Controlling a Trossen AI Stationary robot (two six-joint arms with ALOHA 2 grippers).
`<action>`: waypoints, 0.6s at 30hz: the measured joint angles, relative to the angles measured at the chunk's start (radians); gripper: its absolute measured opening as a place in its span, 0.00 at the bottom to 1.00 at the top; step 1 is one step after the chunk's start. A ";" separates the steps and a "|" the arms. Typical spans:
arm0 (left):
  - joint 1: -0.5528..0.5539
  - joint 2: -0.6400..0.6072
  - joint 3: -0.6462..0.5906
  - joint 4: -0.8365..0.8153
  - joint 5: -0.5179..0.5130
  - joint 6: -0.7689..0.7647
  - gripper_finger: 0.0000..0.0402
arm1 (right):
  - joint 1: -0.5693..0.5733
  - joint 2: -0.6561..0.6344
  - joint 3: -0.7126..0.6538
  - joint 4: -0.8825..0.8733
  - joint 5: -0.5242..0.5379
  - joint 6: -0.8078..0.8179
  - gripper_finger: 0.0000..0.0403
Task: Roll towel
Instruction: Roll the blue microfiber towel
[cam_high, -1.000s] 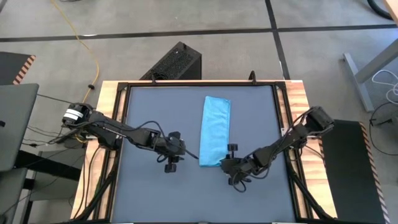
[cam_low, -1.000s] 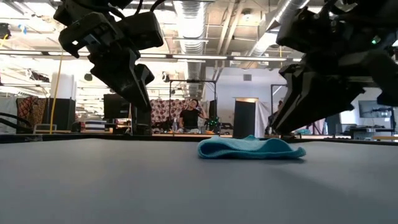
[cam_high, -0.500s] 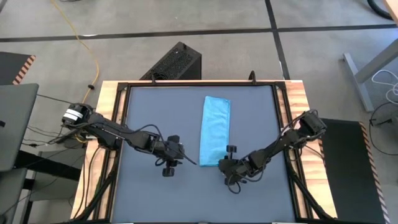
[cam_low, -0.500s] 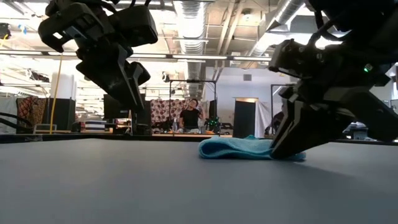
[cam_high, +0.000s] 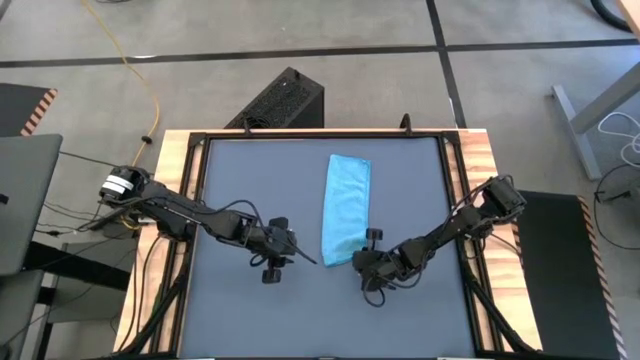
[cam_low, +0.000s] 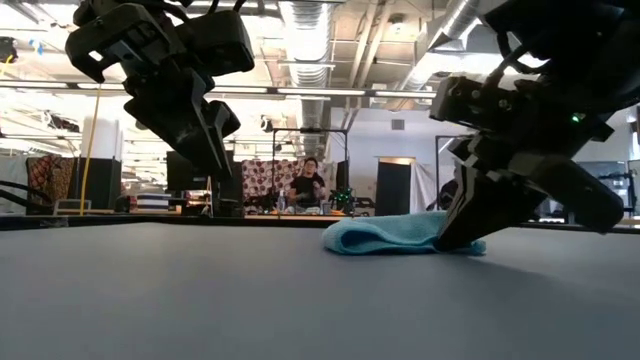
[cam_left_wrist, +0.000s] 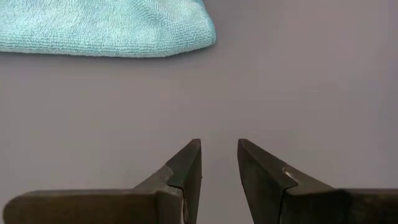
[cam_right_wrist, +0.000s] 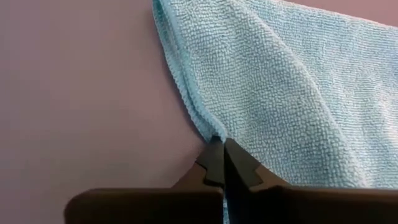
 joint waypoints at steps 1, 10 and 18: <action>0.000 0.000 0.000 0.000 0.000 0.000 0.23 | 0.000 0.000 0.000 -0.001 -0.004 0.004 0.03; 0.000 0.000 0.000 -0.003 -0.001 0.003 0.23 | 0.015 -0.067 -0.002 -0.071 -0.041 0.078 0.04; 0.000 0.000 0.001 -0.008 -0.002 0.029 0.23 | 0.039 -0.085 -0.002 -0.073 -0.086 0.171 0.06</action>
